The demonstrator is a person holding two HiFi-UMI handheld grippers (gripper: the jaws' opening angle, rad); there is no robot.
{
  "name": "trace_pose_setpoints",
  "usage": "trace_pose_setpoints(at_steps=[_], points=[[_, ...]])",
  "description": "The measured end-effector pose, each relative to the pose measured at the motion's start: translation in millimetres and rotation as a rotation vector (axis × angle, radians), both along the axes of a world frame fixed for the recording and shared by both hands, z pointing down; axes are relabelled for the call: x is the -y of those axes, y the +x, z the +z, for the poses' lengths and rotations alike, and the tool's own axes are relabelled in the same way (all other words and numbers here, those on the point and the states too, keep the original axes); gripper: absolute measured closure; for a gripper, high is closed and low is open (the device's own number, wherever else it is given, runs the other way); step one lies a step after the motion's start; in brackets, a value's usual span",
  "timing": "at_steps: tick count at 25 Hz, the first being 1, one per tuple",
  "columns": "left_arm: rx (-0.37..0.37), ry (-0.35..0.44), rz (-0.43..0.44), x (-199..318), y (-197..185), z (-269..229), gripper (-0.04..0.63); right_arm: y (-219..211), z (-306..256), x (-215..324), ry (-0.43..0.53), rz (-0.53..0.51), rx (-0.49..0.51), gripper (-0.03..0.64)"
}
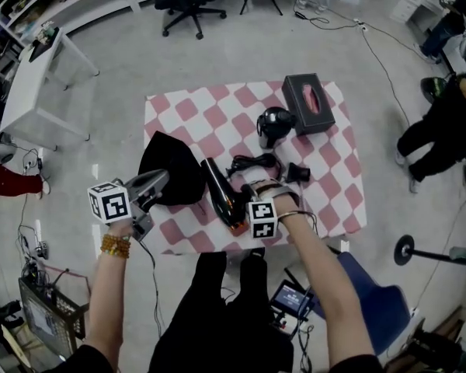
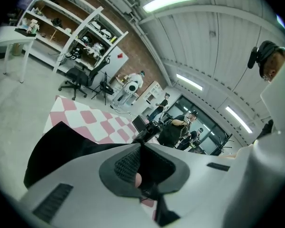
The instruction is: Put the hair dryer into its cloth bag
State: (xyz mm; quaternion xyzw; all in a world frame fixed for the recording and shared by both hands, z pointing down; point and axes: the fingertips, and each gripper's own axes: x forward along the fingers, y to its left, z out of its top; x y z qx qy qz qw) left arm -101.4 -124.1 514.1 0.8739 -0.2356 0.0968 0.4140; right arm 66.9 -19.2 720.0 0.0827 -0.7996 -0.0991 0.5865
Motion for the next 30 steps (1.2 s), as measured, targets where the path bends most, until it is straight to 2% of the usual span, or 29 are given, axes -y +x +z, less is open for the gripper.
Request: trace_pose_setpoints(at_steps=[3,5,6,10,16,18,20,22,24,26,28,30], points=[[0.012,-0.005,0.002,0,0,3,0.565,-3,3,2,-0.055,-0.007,-0.036,0.356],[0.059,0.002,0.024,-2,1,8,0.565,-5,2,4,-0.082,-0.01,-0.03,0.423],[0.088,0.009,0.042,-3,1,11,0.565,-7,0,1,-0.095,-0.01,-0.009,0.426],[0.143,0.026,0.092,-6,2,11,0.565,-19,-29,-11,-0.099,0.044,0.175,0.43],[0.152,0.015,0.066,-2,-4,21,0.565,-27,-72,-37,-0.193,0.187,0.555,0.434],[0.152,0.005,0.05,-2,-4,26,0.565,-23,-77,-42,-0.177,0.22,0.618,0.434],[0.199,0.014,0.067,-4,-1,35,0.565,-17,-74,-52,-0.088,0.15,0.558,0.434],[0.311,0.057,0.141,-9,6,48,0.565,-12,-61,-68,0.03,-0.041,0.391,0.434],[0.414,0.103,0.228,-13,16,60,0.565,-9,-42,-84,0.107,-0.222,0.25,0.434],[0.446,0.124,0.294,-17,29,67,0.565,-8,-34,-90,0.154,-0.305,0.206,0.431],[0.451,0.15,0.362,-24,44,69,0.565,-12,-37,-88,0.192,-0.34,0.209,0.431],[0.497,0.212,0.47,-37,58,74,0.565,-17,-39,-86,0.223,-0.396,0.209,0.431]])
